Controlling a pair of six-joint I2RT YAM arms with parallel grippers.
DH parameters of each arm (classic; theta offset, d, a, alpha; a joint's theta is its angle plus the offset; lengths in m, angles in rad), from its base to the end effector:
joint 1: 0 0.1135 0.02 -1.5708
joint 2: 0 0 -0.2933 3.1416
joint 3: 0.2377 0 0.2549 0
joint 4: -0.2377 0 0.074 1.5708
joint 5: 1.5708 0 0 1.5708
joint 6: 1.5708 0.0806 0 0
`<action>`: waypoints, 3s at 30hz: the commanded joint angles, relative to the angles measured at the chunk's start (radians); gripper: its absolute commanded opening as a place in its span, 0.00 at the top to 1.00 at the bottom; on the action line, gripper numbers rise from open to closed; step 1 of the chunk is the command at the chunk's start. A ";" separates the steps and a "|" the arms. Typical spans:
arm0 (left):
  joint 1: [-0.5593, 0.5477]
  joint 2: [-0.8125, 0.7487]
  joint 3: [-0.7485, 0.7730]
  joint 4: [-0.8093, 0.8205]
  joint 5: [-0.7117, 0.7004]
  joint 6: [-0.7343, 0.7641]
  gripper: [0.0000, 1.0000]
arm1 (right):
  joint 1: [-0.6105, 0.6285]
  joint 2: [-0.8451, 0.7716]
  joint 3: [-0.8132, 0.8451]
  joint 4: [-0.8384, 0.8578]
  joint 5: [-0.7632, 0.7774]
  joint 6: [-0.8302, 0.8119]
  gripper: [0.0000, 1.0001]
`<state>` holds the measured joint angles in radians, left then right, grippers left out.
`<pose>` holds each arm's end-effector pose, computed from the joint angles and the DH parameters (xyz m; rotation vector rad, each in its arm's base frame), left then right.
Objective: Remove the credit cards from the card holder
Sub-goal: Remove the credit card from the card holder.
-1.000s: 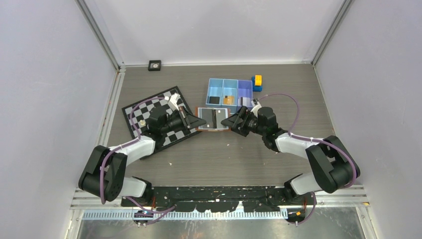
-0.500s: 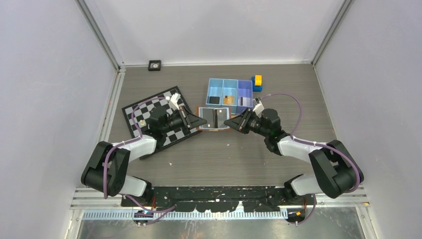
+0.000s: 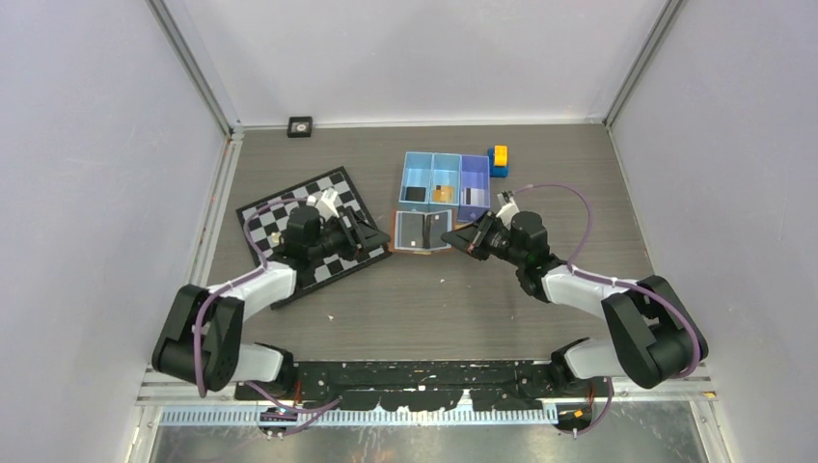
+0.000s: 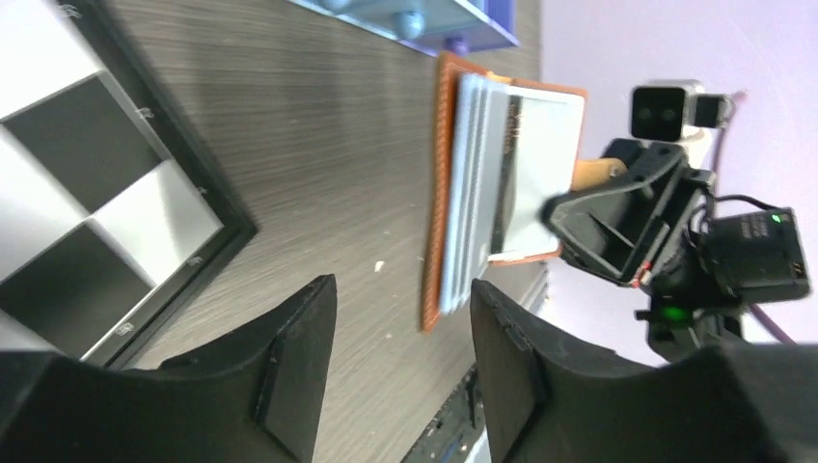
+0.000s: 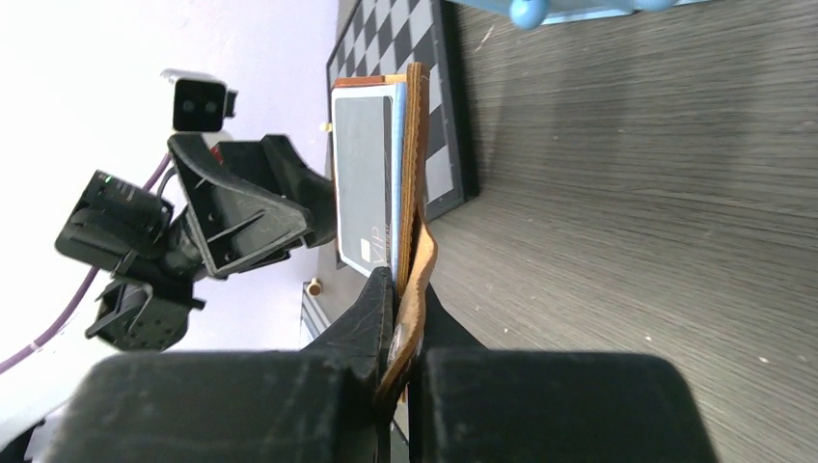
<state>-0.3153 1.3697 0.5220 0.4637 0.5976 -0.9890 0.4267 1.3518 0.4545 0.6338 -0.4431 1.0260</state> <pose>0.2718 -0.1364 0.2022 -0.2861 2.1546 -1.3921 0.2583 0.1554 0.2054 0.2643 2.0409 1.3732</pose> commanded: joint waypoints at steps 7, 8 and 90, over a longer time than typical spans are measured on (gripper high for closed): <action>0.030 -0.287 -0.013 -0.182 -0.185 0.133 0.43 | -0.013 -0.015 0.023 0.000 0.022 -0.015 1.00; 0.027 -0.291 -0.028 -0.122 -0.150 0.124 0.46 | -0.013 -0.007 0.026 0.006 0.015 -0.014 0.99; -0.064 0.278 0.084 0.420 0.250 -0.197 1.00 | 0.012 0.130 -0.005 0.358 -0.112 0.131 0.99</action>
<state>-0.3840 1.6756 0.5850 0.9634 0.8616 -1.2484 0.4637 1.4754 0.4236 0.9363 -0.5655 1.1282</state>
